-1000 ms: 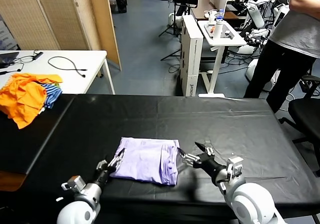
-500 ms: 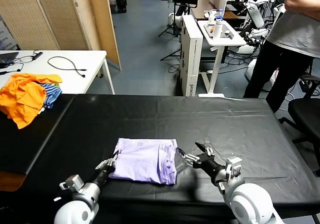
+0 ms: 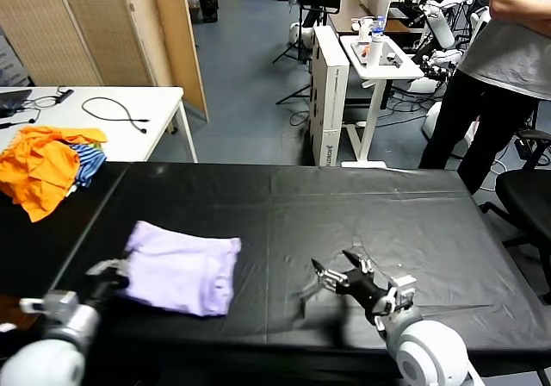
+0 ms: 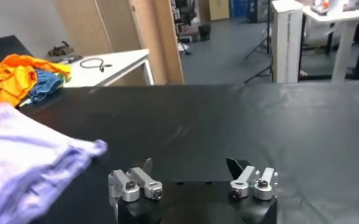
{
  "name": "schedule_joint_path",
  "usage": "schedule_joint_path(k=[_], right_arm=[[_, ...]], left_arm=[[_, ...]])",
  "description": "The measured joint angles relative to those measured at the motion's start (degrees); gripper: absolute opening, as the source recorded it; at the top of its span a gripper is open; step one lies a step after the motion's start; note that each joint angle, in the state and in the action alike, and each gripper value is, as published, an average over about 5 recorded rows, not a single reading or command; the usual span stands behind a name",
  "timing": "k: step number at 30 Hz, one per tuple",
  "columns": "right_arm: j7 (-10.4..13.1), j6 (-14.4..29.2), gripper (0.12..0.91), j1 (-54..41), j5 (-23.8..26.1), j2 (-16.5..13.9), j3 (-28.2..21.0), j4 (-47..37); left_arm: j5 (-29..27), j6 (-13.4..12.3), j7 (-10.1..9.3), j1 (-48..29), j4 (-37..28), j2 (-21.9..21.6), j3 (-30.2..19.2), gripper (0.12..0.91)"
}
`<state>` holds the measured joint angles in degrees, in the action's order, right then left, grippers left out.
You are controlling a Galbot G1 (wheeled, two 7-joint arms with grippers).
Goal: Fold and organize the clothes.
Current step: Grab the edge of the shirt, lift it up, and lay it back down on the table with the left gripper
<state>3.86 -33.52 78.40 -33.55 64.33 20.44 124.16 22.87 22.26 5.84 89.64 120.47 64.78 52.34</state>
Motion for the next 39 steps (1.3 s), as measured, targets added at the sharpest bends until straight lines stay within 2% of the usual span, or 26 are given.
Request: schedule_joint_path(k=[5,10,13,16,18,24,30,33,39], right_arm=[[-0.19,0.32,0.907,0.10,0.00,0.51,-0.46,-0.94],[-0.37,0.56,0.907,0.58,0.12,0.87,-0.67,-1.24],[-0.37,0.54,0.907,0.87,0.20,0.87,-0.71,-1.26],[-0.27,0.42,0.907,0.95,0.21,0.78,-0.71,-1.22],[-0.19,0.31,0.907,0.99,0.21,0.81,-0.71,-1.16],[-0.14,0.10,0.907,1.29,-0.13,1.24,-0.65,-1.16],[0.24,-0.88,0.907,0.59,-2.98,0.84,-0.79,-1.23],[1.18,-2.32,0.907,-0.36,-4.52,0.72,-1.11,-1.43],[2.55,-5.17,0.907,-3.10,-9.10,0.99,-2.45,-2.39]], left_arm=[[-3.29,-0.15,-0.85,1.45,2.27,-5.28,6.30,0.176],[-10.62,0.66,-2.64,2.52,6.39,-5.04,6.18,0.176],[-11.55,2.35,-4.27,2.29,8.86,-2.02,2.17,0.176],[-7.74,4.37,-7.01,1.23,10.61,2.60,-4.02,0.176],[-5.79,4.76,-8.09,0.26,10.90,5.95,-8.51,0.176],[-5.90,3.85,-8.63,-3.37,7.80,15.80,-20.84,0.176],[-8.87,2.91,-8.26,-5.01,3.29,22.06,-28.70,0.177],[-10.56,2.48,-7.82,-5.01,2.29,22.78,-31.03,0.258],[-16.63,0.11,-5.15,-4.14,4.13,20.04,-33.61,0.625]])
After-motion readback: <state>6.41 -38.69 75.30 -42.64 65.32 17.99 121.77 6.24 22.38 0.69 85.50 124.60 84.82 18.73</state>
